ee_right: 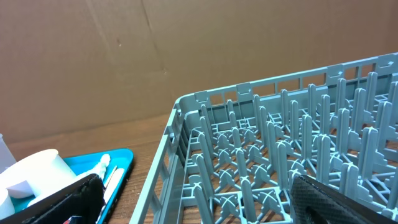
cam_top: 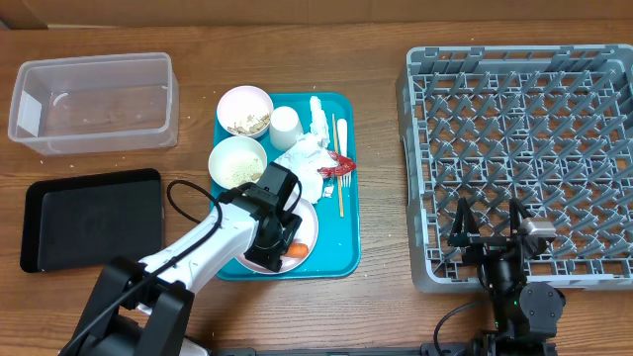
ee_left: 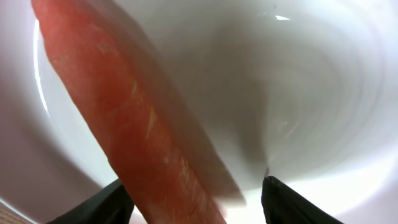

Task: Sort waste into correct bins and load items into the dishwasher rack
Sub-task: 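Carry the carrot left and drop it onto the black tray, then move the left gripper to the white rice bowl and grasp its rim, then carry the rice bowl over the black tray and tip out the rice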

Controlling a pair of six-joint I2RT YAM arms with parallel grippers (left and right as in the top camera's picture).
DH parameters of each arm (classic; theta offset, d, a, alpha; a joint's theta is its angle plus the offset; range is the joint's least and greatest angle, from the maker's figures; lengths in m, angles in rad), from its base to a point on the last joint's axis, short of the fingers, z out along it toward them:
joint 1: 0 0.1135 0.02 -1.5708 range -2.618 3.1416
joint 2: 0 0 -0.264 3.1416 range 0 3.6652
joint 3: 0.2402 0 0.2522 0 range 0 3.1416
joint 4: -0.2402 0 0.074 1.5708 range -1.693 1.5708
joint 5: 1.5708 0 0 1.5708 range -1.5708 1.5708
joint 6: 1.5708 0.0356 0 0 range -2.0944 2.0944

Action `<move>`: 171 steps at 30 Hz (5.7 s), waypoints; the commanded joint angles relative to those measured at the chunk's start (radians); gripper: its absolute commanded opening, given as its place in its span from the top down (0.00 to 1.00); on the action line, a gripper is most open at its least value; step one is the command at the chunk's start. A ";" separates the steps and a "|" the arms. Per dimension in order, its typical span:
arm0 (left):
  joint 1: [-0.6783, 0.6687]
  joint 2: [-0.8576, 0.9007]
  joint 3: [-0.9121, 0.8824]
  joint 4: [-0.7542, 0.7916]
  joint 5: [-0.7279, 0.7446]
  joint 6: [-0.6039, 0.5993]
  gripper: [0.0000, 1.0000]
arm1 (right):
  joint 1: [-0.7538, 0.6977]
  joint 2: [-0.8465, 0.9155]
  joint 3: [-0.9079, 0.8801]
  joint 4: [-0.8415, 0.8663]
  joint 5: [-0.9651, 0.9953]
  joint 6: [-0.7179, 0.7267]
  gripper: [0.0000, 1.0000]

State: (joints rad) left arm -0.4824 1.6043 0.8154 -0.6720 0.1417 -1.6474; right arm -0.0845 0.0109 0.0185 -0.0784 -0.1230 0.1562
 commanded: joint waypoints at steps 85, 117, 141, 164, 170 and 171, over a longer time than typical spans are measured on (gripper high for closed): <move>0.752 -0.219 0.513 -0.373 -0.010 1.136 0.00 | -0.002 -0.008 -0.010 0.006 0.003 -0.004 0.00; 0.181 0.322 0.509 -0.101 -0.267 1.382 0.63 | -0.002 -0.008 -0.010 0.006 0.003 -0.004 0.00; 0.294 0.052 0.903 -0.613 -0.133 1.302 0.96 | -0.002 -0.008 -0.010 0.006 0.003 -0.004 0.00; 1.238 -0.084 0.341 -0.335 0.756 1.547 0.96 | -0.002 -0.008 -0.010 0.006 0.003 -0.004 0.00; 1.326 -0.049 0.233 -0.173 0.977 1.547 0.96 | -0.002 -0.008 -0.010 0.006 0.003 -0.004 0.00; 1.334 -0.034 0.233 -0.163 0.987 1.547 0.96 | -0.002 -0.008 -0.010 0.006 0.003 -0.004 0.00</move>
State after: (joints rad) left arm 0.8280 1.5398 1.0615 -0.8551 0.9878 -0.1215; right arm -0.0845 0.0109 0.0185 -0.0784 -0.1230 0.1562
